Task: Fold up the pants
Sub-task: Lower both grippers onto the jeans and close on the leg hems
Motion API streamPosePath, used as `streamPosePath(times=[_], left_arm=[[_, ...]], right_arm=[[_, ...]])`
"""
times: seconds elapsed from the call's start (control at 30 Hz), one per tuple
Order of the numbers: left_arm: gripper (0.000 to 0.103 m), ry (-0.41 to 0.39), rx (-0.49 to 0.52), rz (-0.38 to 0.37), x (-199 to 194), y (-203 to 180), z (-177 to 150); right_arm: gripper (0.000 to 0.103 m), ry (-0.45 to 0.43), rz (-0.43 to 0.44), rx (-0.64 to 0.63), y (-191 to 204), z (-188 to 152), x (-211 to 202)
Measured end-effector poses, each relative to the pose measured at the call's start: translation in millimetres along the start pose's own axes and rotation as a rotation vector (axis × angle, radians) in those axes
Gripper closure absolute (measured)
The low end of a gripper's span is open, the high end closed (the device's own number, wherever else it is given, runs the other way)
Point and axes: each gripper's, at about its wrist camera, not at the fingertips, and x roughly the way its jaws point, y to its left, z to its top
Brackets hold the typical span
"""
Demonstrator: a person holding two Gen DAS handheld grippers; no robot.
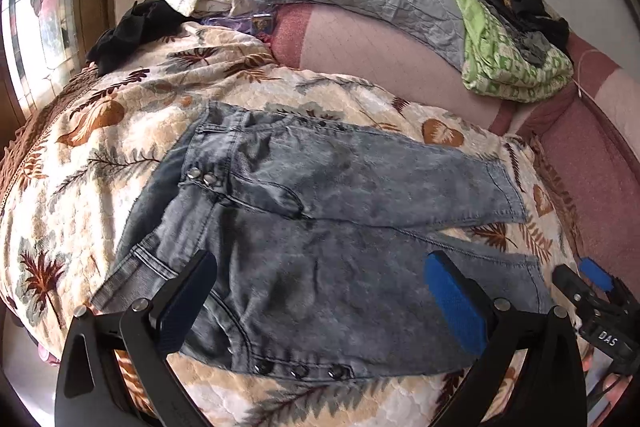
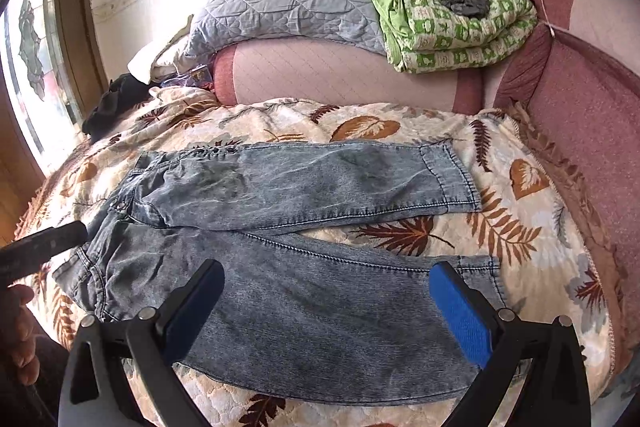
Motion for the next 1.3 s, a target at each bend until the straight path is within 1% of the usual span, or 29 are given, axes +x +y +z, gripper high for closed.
streamPosePath(times=[0.03,0.13,0.17,0.27,0.37,0.43,0.5,0.6,0.63,0.67,0.7,0.73,0.77,0.8,0.87,0.9,0.97,1.03,1.1,1.13,1.17,1.23,1.3], left_arm=[[0.000,-0.008,-0.009,0.024,7,10,10],[0.000,0.009,-0.020,0.092,34,37,41],[0.000,0.018,-0.027,0.099,43,46,50],[0.000,0.073,-0.067,0.088,76,70,74],[0.000,0.138,-0.123,0.060,110,88,93],[0.000,0.154,-0.146,0.058,130,95,104],[0.000,0.161,-0.151,0.084,149,99,113],[0.000,0.196,-0.136,0.079,179,103,124],[0.000,0.206,-0.142,0.082,188,106,126],[0.000,0.219,-0.150,0.087,196,109,127],[0.000,0.229,-0.158,0.085,204,113,128],[0.000,0.235,-0.163,0.081,210,116,129],[0.000,0.237,-0.165,0.084,214,118,129],[0.000,0.240,-0.166,0.090,219,120,130],[0.000,0.252,-0.173,0.089,227,126,132],[0.000,0.253,-0.187,0.077,229,129,134],[0.000,0.250,-0.221,0.046,229,137,141],[0.000,0.213,-0.270,0.014,223,147,148],[0.000,0.206,-0.301,-0.012,223,154,155],[0.000,0.214,-0.312,-0.028,227,156,156],[0.000,0.223,-0.318,-0.032,231,156,157],[0.000,0.235,-0.317,-0.023,240,157,160],[0.000,0.220,-0.324,-0.014,242,161,165]], right_arm=[[0.000,0.007,0.011,0.015,-10,6,4],[0.000,0.025,0.031,0.070,-46,27,18],[0.000,0.033,0.041,0.099,-60,36,24],[0.000,0.086,0.129,0.188,-110,68,53],[0.000,0.181,0.179,0.248,-155,102,101],[0.000,0.211,0.170,0.275,-180,123,133],[0.001,0.241,0.162,0.295,-201,138,166],[0.011,0.296,0.150,0.316,-222,155,218],[0.016,0.316,0.146,0.326,-227,158,234],[0.025,0.338,0.136,0.330,-230,159,249],[0.030,0.361,0.122,0.315,-231,160,263],[0.039,0.378,0.104,0.291,-230,161,275],[0.044,0.384,0.098,0.277,-231,162,284],[0.044,0.387,0.100,0.273,-231,163,292],[0.044,0.399,0.074,0.247,-231,164,303],[0.044,0.400,0.077,0.237,-229,165,307],[0.044,0.407,0.041,0.194,-225,168,312],[0.044,0.370,0.016,0.191,-226,172,305],[0.041,0.338,0.000,0.183,-229,177,300],[0.039,0.344,0.002,0.191,-231,177,302],[0.039,0.364,0.007,0.199,-232,176,305],[0.039,0.402,0.014,0.191,-231,171,313],[0.039,0.415,0.002,0.184,-229,166,318]])
